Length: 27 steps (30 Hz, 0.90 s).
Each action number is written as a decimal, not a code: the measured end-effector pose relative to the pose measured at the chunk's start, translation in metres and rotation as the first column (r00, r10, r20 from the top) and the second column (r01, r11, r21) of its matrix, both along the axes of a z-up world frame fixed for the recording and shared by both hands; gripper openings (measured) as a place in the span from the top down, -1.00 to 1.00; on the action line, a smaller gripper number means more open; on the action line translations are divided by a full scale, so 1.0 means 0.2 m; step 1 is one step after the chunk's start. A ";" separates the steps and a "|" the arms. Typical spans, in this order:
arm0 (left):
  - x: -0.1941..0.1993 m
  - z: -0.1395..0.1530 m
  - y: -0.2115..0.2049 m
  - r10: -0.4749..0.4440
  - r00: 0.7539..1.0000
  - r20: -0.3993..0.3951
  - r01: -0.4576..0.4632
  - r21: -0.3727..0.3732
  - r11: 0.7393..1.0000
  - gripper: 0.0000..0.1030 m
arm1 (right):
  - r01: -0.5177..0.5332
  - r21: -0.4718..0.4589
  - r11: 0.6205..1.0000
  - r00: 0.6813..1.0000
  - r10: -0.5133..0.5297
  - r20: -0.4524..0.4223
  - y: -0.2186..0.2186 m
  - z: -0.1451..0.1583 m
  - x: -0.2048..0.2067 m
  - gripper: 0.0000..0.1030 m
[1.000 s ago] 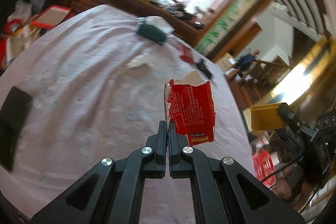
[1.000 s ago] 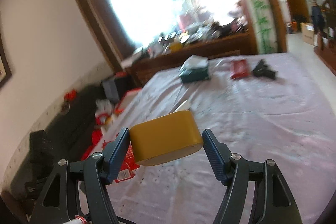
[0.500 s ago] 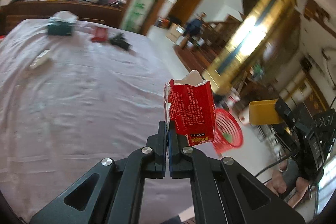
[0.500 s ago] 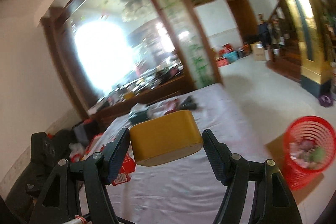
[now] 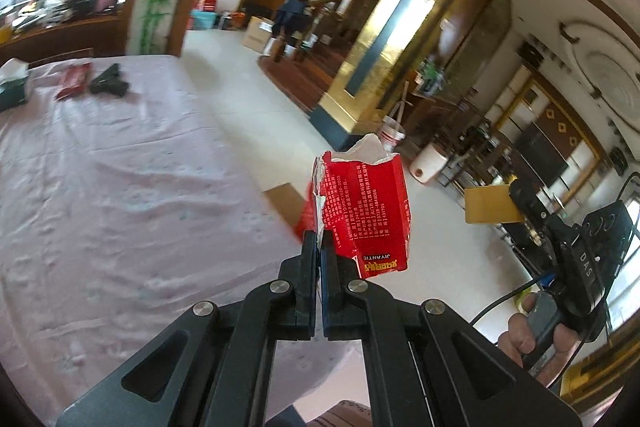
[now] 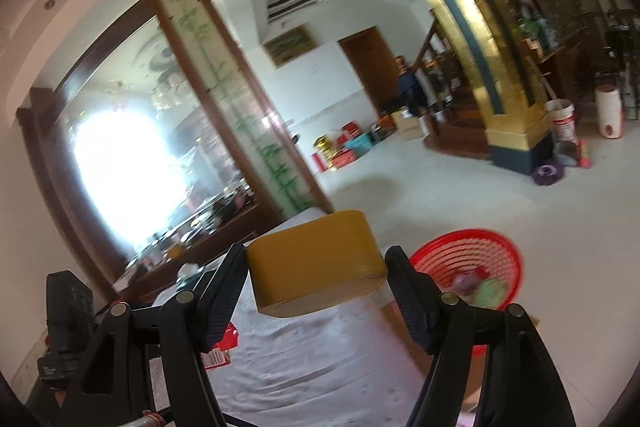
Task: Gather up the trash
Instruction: 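Carry the red box and yellow container over the red basket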
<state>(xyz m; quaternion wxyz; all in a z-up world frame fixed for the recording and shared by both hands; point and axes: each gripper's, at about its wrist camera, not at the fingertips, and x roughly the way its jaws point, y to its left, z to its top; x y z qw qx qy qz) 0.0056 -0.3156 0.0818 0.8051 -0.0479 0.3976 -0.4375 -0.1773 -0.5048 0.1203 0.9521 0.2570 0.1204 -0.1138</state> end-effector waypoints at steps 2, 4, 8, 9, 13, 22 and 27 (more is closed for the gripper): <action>0.01 0.00 -0.07 -0.021 1.000 0.010 0.021 0.010 1.000 0.98 | 0.032 0.002 0.999 0.999 -0.032 0.007 -0.05 0.01 -0.03 -0.45; 0.02 0.00 -0.17 -0.050 0.999 0.013 0.050 0.017 0.999 0.98 | 0.061 0.006 0.998 0.998 -0.061 0.007 -0.09 0.00 -0.05 -0.45; 0.05 -0.01 -0.32 -0.084 0.996 0.023 0.083 0.039 0.996 0.98 | 0.105 0.038 0.994 0.994 -0.105 -0.002 -0.19 -0.03 -0.06 -0.45; 0.07 -0.01 -0.36 -0.092 0.995 0.027 0.091 0.044 0.995 0.98 | 0.119 0.046 0.992 0.993 -0.119 -0.008 -0.22 -0.04 -0.06 -0.45; 0.11 -0.05 -0.54 -0.123 0.992 0.027 0.121 0.068 0.990 0.98 | 0.144 0.082 0.986 0.989 -0.142 -0.029 -0.33 -0.09 -0.04 -0.45; 0.17 -0.16 -0.81 -0.148 0.989 0.025 0.144 0.126 0.982 0.98 | 0.174 0.121 0.977 0.984 -0.168 -0.063 -0.49 -0.17 0.04 -0.45; 0.20 -0.26 -0.92 -0.156 0.988 0.000 0.154 0.165 0.974 0.98 | 0.188 0.150 0.971 0.981 -0.178 -0.080 -0.59 -0.24 0.10 -0.45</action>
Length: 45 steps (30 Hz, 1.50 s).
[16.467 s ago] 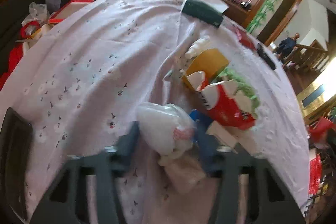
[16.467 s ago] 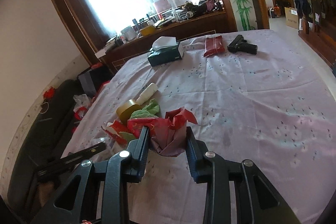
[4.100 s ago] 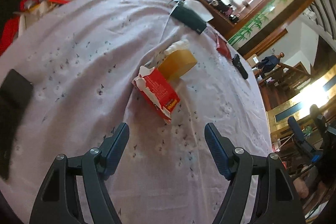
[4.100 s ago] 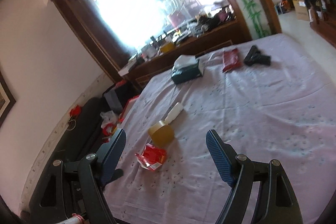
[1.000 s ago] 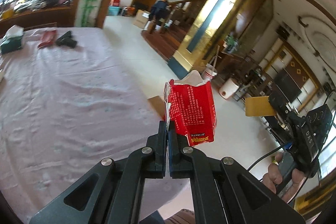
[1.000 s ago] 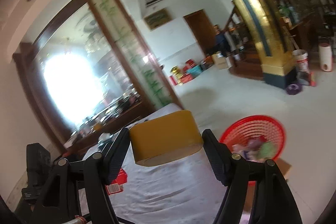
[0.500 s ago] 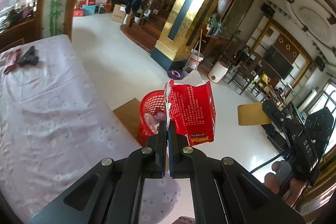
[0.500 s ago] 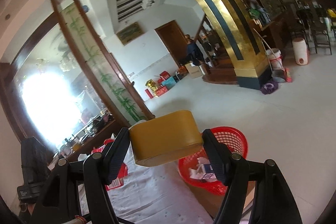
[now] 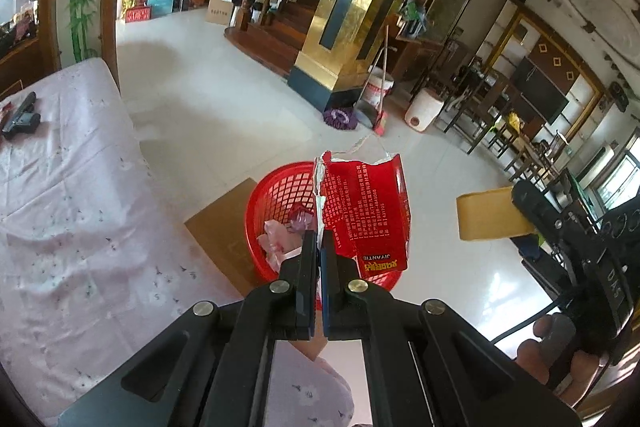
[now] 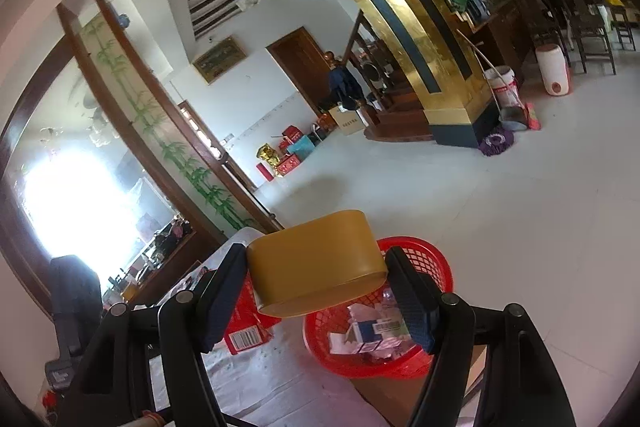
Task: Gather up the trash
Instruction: 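Carry the red box and yellow container over the red basket, then open both tools to drop the box and container into the basket, then move both open tools back over the white spray bottle on the bed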
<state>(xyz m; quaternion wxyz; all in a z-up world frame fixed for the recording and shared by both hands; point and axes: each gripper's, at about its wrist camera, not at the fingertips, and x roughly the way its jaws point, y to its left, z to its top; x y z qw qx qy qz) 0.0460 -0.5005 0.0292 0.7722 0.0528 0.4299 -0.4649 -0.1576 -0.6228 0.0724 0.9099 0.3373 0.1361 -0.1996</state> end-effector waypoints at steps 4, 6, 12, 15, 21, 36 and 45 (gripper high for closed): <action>0.03 -0.09 -0.08 0.003 1.000 -0.016 -0.002 0.036 0.999 0.98 | -0.002 0.032 0.999 1.000 0.002 -0.012 -0.06 -0.07 0.05 -0.46; 0.05 -0.13 -0.12 0.006 1.000 -0.023 -0.005 0.055 0.998 0.98 | 0.000 0.049 0.999 1.000 0.001 -0.025 -0.08 -0.11 0.08 -0.46; 0.08 -0.23 -0.21 0.004 0.999 -0.036 0.000 0.103 0.995 0.98 | 0.009 0.088 0.996 0.998 -0.004 -0.058 -0.16 -0.20 0.18 -0.46; 0.07 -0.27 -0.25 -0.004 0.999 -0.033 0.009 0.126 0.992 0.98 | 0.024 0.104 0.994 0.997 -0.016 -0.071 -0.18 -0.22 0.21 -0.47; 0.07 -0.30 -0.24 -0.003 1.000 -0.024 0.006 0.146 0.989 0.53 | 0.040 0.149 0.988 0.996 -0.028 -0.081 -0.23 -0.26 0.23 -0.50; -0.05 0.15 0.57 0.173 0.983 0.069 -0.168 -0.077 0.983 -0.29 | -0.088 0.041 0.995 0.996 0.088 0.007 0.13 -0.02 0.12 -0.66; -0.08 0.32 1.29 0.395 0.913 0.098 -0.373 -0.186 0.909 -0.35 | -0.300 -0.077 0.951 0.951 0.304 0.056 0.65 0.18 0.25 -0.79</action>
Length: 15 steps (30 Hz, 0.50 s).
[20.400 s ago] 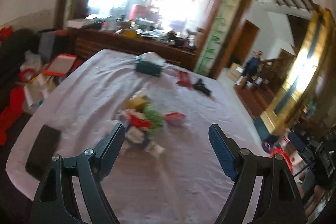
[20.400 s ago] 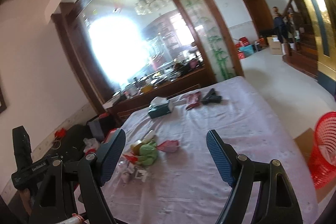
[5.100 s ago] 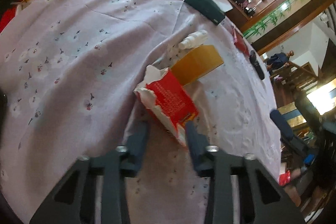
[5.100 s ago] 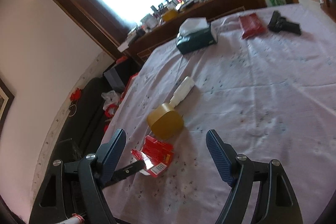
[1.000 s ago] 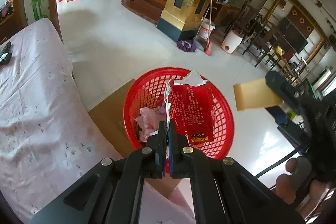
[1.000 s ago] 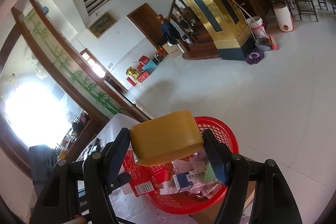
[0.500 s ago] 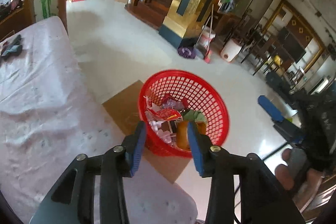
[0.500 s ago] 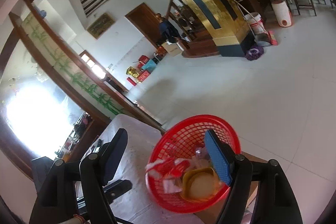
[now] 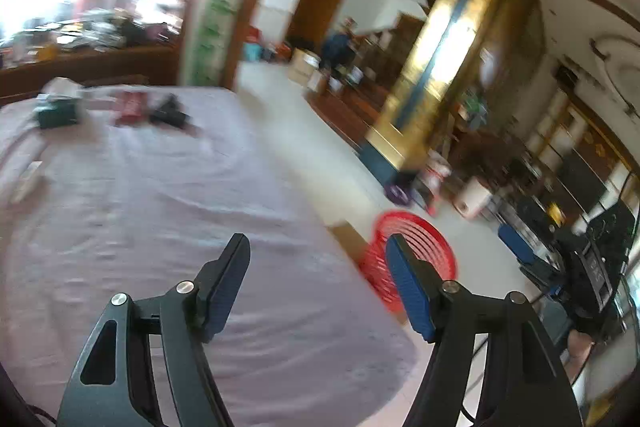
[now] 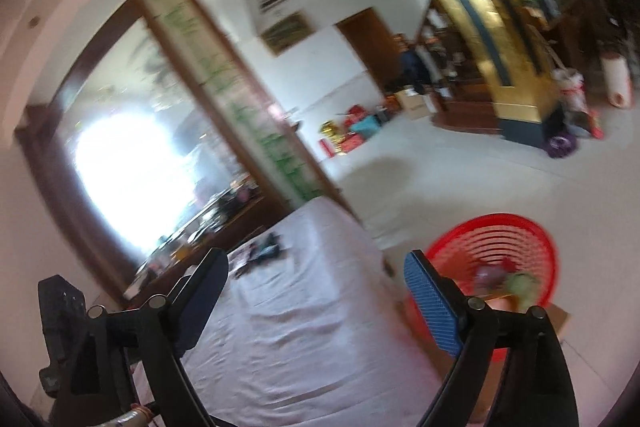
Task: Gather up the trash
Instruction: 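Move both open tools back over the white spray bottle on the bed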
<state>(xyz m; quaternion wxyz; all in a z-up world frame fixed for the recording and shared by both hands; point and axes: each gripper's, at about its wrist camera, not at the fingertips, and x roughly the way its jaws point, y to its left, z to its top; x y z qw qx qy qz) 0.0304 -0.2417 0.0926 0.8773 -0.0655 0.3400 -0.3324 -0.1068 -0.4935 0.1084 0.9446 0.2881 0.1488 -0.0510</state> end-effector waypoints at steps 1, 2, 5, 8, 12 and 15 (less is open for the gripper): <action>0.00 0.01 0.05 0.019 1.000 0.008 -0.019 -0.003 1.000 -0.37 | -0.025 -0.004 1.000 1.000 0.025 0.001 0.05 0.01 0.03 -0.79; 0.01 0.03 0.13 0.045 0.999 0.015 -0.045 -0.007 0.999 -0.37 | -0.051 -0.009 0.999 0.999 0.051 0.002 0.11 0.03 0.06 -0.79; 0.01 0.05 0.33 0.111 0.993 0.028 -0.110 -0.021 0.994 -0.37 | -0.103 -0.023 0.994 0.995 0.103 0.000 0.25 0.04 0.13 -0.79; 0.01 0.07 0.53 0.174 0.984 0.048 -0.173 -0.025 0.985 -0.37 | -0.153 -0.031 0.988 0.988 0.153 -0.002 0.40 0.04 0.21 -0.79; 0.04 0.07 0.74 0.258 0.964 0.061 -0.257 -0.011 0.966 -0.37 | -0.204 -0.040 0.978 0.979 0.204 -0.013 0.55 0.04 0.32 -0.79; 0.06 0.05 0.88 0.304 0.950 0.066 -0.304 -0.008 0.952 -0.37 | -0.238 -0.042 0.970 0.971 0.237 -0.027 0.66 0.02 0.39 -0.79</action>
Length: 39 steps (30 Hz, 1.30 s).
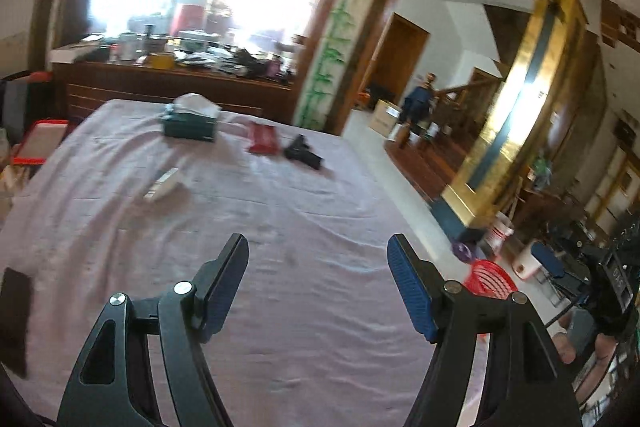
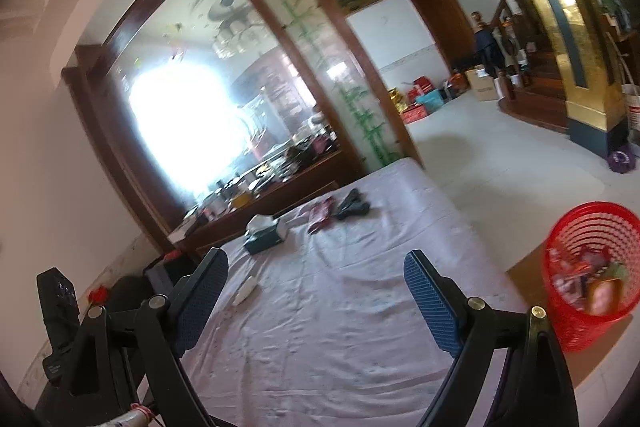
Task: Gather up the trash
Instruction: 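Move both open tools back over the white spray bottle on the bed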
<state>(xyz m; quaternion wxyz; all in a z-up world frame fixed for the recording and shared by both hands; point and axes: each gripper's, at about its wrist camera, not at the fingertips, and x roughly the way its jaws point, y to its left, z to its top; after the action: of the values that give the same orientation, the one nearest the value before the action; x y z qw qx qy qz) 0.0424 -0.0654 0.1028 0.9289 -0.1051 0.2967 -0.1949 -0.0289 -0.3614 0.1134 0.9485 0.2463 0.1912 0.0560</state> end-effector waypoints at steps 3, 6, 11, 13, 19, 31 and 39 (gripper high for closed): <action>0.04 -0.01 0.12 0.047 0.999 0.002 -0.047 -0.001 0.999 -0.37 | -0.022 -0.006 1.000 1.000 0.022 -0.011 0.08 -0.01 0.07 -0.79; 0.06 -0.02 0.22 0.082 0.997 0.001 -0.082 -0.012 0.997 -0.37 | -0.038 -0.014 0.999 0.999 0.038 -0.017 0.13 -0.02 0.11 -0.79; 0.11 -0.02 0.34 0.116 0.993 -0.002 -0.116 -0.016 0.993 -0.37 | -0.074 -0.028 0.997 0.997 0.073 -0.025 0.24 -0.02 0.21 -0.79; 0.13 -0.03 0.37 0.127 0.992 0.000 -0.127 -0.012 0.992 -0.37 | -0.088 -0.037 0.995 0.996 0.087 -0.028 0.27 -0.02 0.24 -0.79; 0.21 -0.05 0.43 0.149 0.989 -0.003 -0.149 0.007 0.989 -0.37 | -0.116 -0.050 0.992 0.993 0.114 -0.039 0.35 -0.03 0.32 -0.79; 0.43 -0.17 0.46 0.155 0.986 -0.059 -0.151 0.072 0.986 -0.37 | -0.150 -0.034 0.988 0.986 0.147 -0.077 0.41 -0.12 0.44 -0.79; 0.59 -0.28 0.44 0.142 0.985 -0.100 -0.132 0.097 0.986 -0.37 | -0.146 -0.030 0.989 0.986 0.143 -0.089 0.39 -0.17 0.49 -0.79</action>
<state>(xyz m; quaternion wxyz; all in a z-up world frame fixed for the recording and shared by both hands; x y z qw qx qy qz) 0.1597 0.0234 0.0474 0.9268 -0.0935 0.3464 -0.1112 0.0682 -0.2835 0.0795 0.9371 0.2167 0.2503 0.1106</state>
